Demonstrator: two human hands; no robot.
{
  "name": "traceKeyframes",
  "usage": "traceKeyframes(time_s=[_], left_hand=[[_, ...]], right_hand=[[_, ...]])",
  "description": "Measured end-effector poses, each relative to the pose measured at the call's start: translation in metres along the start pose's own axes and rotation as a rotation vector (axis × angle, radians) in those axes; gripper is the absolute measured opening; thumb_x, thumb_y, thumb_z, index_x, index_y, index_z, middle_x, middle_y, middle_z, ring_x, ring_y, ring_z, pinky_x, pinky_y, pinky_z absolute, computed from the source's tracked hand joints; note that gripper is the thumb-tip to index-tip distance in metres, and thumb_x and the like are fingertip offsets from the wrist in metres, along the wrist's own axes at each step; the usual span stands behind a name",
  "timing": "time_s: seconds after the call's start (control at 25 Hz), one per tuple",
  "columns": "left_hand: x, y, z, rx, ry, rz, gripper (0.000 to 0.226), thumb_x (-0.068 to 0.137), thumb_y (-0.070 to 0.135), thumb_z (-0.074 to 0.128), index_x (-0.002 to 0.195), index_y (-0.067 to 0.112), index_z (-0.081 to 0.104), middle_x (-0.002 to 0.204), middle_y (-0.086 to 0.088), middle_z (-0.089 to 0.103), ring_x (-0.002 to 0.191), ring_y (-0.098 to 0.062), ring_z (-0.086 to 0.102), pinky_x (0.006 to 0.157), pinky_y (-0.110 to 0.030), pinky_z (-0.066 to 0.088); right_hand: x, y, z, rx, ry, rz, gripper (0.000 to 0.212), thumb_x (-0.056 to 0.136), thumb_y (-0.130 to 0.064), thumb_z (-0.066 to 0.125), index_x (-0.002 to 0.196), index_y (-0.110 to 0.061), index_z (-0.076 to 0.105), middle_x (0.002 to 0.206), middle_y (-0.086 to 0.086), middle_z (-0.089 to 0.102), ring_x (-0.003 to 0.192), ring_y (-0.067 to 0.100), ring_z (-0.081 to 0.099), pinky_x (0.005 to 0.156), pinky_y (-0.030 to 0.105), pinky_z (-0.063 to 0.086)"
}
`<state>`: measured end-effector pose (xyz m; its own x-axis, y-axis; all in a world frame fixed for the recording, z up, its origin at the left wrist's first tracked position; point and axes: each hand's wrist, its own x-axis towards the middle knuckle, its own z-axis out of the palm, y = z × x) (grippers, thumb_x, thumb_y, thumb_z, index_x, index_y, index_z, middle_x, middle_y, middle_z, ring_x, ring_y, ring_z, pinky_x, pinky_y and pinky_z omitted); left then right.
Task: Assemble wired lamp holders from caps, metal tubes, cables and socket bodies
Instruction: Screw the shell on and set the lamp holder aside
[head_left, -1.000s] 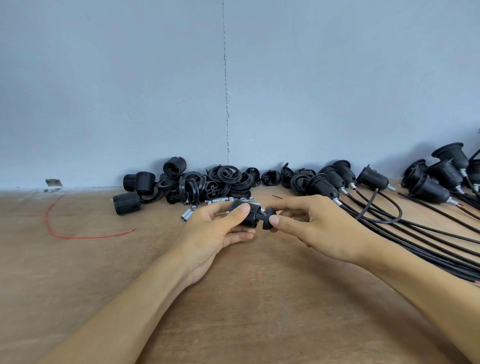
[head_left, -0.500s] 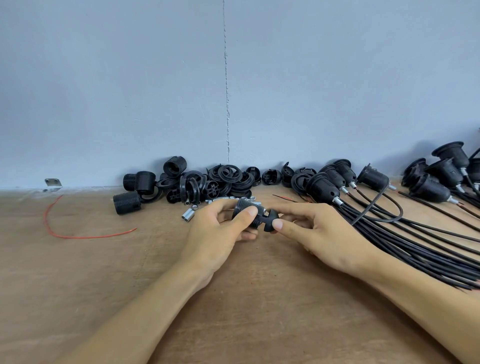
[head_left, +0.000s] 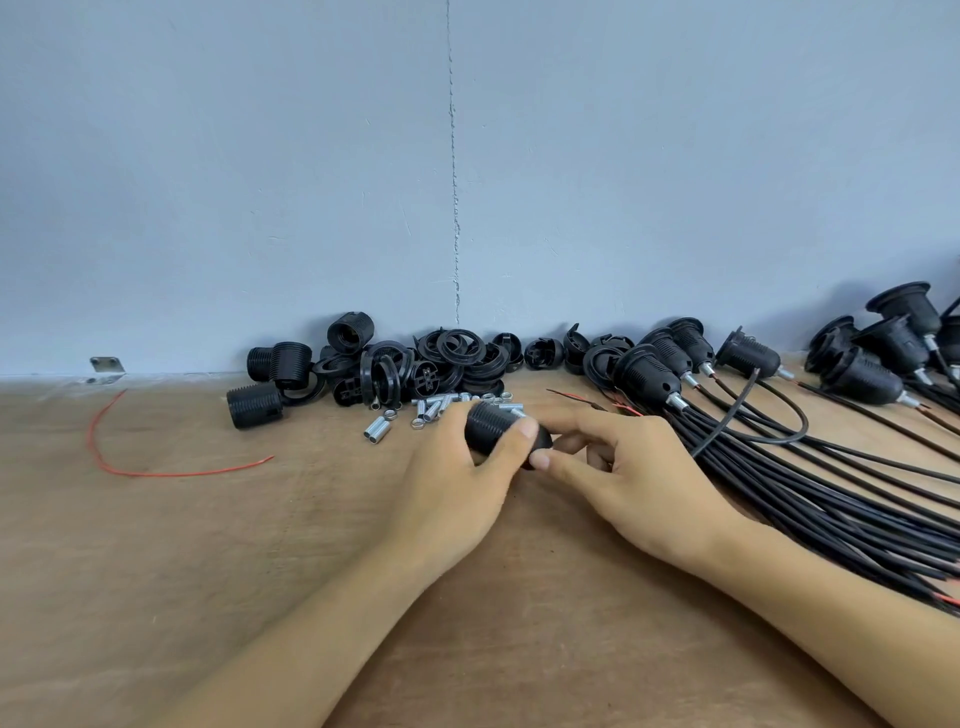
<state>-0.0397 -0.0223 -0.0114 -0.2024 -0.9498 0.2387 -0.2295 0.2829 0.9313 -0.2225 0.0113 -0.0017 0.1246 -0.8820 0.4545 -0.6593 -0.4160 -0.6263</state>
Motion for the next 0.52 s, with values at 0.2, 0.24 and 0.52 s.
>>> traceKeyframes(time_s=[0.2, 0.24, 0.52], left_hand=[[-0.0057, 0.0061, 0.0086, 0.059, 0.076, -0.006, 0.046, 0.068, 0.062, 0.079, 0.1, 0.035, 0.059, 0.093, 0.026, 0.069, 0.086, 0.01, 0.063, 0.073, -0.018, 0.046], [-0.0054, 0.0064, 0.0094, 0.051, 0.097, -0.01, 0.041, 0.072, 0.055, 0.082, 0.099, 0.034, 0.06, 0.092, 0.024, 0.069, 0.085, 0.009, 0.063, 0.071, -0.018, 0.045], [-0.0059, 0.0064, 0.0101, 0.031, 0.114, 0.027, 0.018, 0.085, 0.04, 0.078, 0.092, 0.028, 0.067, 0.085, 0.013, 0.074, 0.08, -0.002, 0.068, 0.077, -0.027, 0.054]], right_hand=[[-0.0024, -0.0033, 0.0034, -0.056, 0.043, -0.01, 0.028, 0.091, -0.018, 0.069, 0.111, -0.038, 0.073, 0.075, -0.03, 0.065, 0.049, 0.005, 0.043, 0.055, 0.009, 0.035], [-0.0025, -0.0033, 0.0037, -0.04, 0.047, -0.006, 0.027, 0.091, -0.018, 0.069, 0.11, -0.038, 0.073, 0.078, -0.025, 0.067, 0.049, 0.006, 0.041, 0.054, 0.009, 0.035], [-0.0031, -0.0051, 0.0054, -0.026, 0.054, -0.041, 0.017, 0.092, -0.024, 0.071, 0.106, -0.033, 0.075, 0.076, -0.014, 0.068, 0.056, 0.004, 0.048, 0.056, 0.009, 0.036]])
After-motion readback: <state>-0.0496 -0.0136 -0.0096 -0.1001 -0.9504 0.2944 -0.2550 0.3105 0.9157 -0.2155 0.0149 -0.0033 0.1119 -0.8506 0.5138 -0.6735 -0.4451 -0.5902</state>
